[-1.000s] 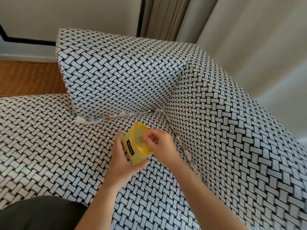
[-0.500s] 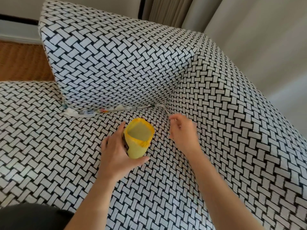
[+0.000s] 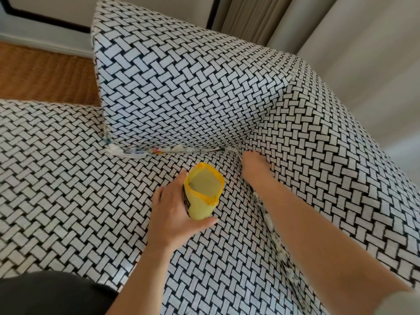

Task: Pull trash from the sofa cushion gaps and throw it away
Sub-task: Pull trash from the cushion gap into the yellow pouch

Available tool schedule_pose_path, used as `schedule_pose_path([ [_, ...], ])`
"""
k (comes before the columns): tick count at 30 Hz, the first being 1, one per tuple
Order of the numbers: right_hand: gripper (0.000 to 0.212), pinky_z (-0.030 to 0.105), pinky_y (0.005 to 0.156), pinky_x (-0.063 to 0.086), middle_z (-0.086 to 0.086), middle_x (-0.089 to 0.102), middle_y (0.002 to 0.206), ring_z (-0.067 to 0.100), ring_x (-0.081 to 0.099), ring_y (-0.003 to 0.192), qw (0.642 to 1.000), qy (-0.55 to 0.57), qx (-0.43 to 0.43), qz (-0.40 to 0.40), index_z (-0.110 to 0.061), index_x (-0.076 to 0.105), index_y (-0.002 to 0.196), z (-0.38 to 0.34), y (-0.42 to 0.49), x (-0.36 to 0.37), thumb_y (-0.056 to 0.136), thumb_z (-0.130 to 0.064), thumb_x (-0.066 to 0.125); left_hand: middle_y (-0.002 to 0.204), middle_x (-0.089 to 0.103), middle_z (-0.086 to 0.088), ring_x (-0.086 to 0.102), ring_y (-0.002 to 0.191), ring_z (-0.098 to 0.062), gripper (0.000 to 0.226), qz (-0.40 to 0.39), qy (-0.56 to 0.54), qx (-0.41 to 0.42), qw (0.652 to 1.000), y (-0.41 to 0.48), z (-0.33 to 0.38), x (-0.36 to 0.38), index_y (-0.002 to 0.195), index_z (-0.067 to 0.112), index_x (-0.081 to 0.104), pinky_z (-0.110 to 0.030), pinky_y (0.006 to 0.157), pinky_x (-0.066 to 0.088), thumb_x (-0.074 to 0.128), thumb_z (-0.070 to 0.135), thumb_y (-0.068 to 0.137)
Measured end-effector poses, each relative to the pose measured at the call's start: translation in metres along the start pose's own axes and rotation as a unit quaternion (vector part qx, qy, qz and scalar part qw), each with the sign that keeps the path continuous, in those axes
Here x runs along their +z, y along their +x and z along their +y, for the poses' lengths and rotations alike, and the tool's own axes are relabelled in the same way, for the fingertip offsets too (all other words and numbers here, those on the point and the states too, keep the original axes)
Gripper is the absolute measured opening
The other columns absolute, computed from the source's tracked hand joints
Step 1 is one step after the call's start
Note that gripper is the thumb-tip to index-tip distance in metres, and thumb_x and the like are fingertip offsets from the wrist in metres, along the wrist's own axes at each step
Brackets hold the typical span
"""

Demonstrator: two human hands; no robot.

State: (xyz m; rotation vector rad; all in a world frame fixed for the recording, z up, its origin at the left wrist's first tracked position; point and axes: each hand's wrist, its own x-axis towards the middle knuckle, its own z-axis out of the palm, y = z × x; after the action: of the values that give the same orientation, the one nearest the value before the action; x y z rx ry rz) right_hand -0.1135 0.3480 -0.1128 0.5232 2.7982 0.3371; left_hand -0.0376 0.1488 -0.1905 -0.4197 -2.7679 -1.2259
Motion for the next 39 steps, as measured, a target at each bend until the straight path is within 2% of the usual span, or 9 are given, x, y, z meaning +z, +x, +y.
schedule_pose_path([
  [6,0.019,0.027,0.068,0.047,0.011,0.061,0.106,0.024,0.06,0.094,1.0,0.009,0.018,-0.003,-0.002,0.056,0.108,-0.006,0.01,0.01,0.089,-0.004,0.051,0.118,0.057,0.003,0.054,0.111,-0.014,0.114,0.013,0.001,0.017,1.0,0.001,-0.002,0.001,0.137,0.014,0.036,-0.045,0.106,0.034,0.061,0.082,0.049],
  [10,0.015,0.025,0.05,0.041,0.003,0.056,0.071,0.017,0.05,0.061,0.985,0.139,0.044,0.088,-0.009,0.059,0.083,0.01,-0.013,0.004,0.093,-0.018,0.052,0.118,0.057,0.005,0.052,0.112,-0.012,0.111,0.009,0.013,0.023,1.0,-0.001,0.0,-0.001,0.135,0.018,0.034,-0.033,0.109,0.02,0.063,0.079,0.047],
  [16,0.014,0.012,0.04,0.027,-0.009,0.048,0.052,0.002,0.033,0.043,0.848,0.517,-0.099,0.06,-0.019,0.066,0.077,0.016,-0.106,-0.018,0.089,-0.019,0.059,0.122,0.056,0.003,0.052,0.114,-0.014,0.111,-0.005,0.047,0.027,0.999,0.0,0.003,-0.001,0.134,0.017,0.036,-0.036,0.107,0.024,0.059,0.081,0.047],
  [20,0.016,0.018,0.046,0.032,-0.006,0.05,0.054,0.004,0.038,0.047,0.862,0.477,-0.166,0.041,-0.013,0.067,0.077,-0.011,-0.127,-0.004,0.089,-0.02,0.06,0.121,0.057,0.002,0.052,0.113,-0.014,0.11,-0.013,0.05,0.031,0.998,0.0,0.003,-0.001,0.134,0.014,0.038,-0.035,0.104,0.028,0.055,0.085,0.051],
  [25,0.02,0.019,0.043,0.027,-0.008,0.042,0.049,0.006,0.034,0.041,0.842,0.519,-0.102,0.108,-0.016,0.063,0.1,-0.011,-0.122,0.003,0.095,-0.014,0.045,0.122,0.057,0.0,0.053,0.114,-0.017,0.111,-0.01,0.052,0.027,0.998,0.001,0.003,0.0,0.135,0.014,0.036,-0.039,0.104,0.029,0.052,0.086,0.052],
  [28,0.034,0.024,0.047,0.034,-0.006,0.05,0.058,0.006,0.04,0.047,0.883,0.463,-0.019,0.065,-0.02,0.051,0.128,-0.002,-0.102,0.027,0.098,-0.019,0.037,0.123,0.056,0.0,0.052,0.116,-0.018,0.11,-0.011,0.04,0.029,0.999,0.0,0.003,0.001,0.136,0.017,0.034,-0.037,0.106,0.025,0.055,0.082,0.05],
  [30,0.04,0.028,0.063,0.045,0.0,0.062,0.078,0.014,0.056,0.07,0.936,0.35,0.023,0.024,-0.021,0.04,0.137,-0.001,-0.089,0.047,0.098,-0.026,0.036,0.123,0.055,0.0,0.051,0.117,-0.019,0.11,-0.011,0.034,0.028,0.999,0.0,0.002,0.001,0.136,0.017,0.033,-0.036,0.106,0.022,0.057,0.079,0.049],
  [35,0.033,0.029,0.055,0.046,0.006,0.066,0.084,0.02,0.059,0.07,0.97,0.209,0.094,0.085,-0.014,0.039,0.13,0.01,-0.06,0.06,0.098,-0.021,0.04,0.122,0.055,-0.002,0.051,0.115,-0.02,0.109,-0.015,0.033,0.031,0.999,0.0,0.001,0.0,0.136,0.015,0.034,-0.037,0.107,0.023,0.059,0.076,0.049],
  [39,0.02,0.029,0.059,0.046,0.008,0.064,0.095,0.022,0.061,0.083,0.988,0.117,0.08,0.06,-0.009,0.053,0.113,0.017,-0.038,0.047,0.094,-0.008,0.047,0.122,0.055,-0.001,0.051,0.115,-0.019,0.109,-0.021,0.033,0.032,0.999,0.0,0.0,0.0,0.135,0.016,0.033,-0.038,0.106,0.024,0.059,0.077,0.049],
])
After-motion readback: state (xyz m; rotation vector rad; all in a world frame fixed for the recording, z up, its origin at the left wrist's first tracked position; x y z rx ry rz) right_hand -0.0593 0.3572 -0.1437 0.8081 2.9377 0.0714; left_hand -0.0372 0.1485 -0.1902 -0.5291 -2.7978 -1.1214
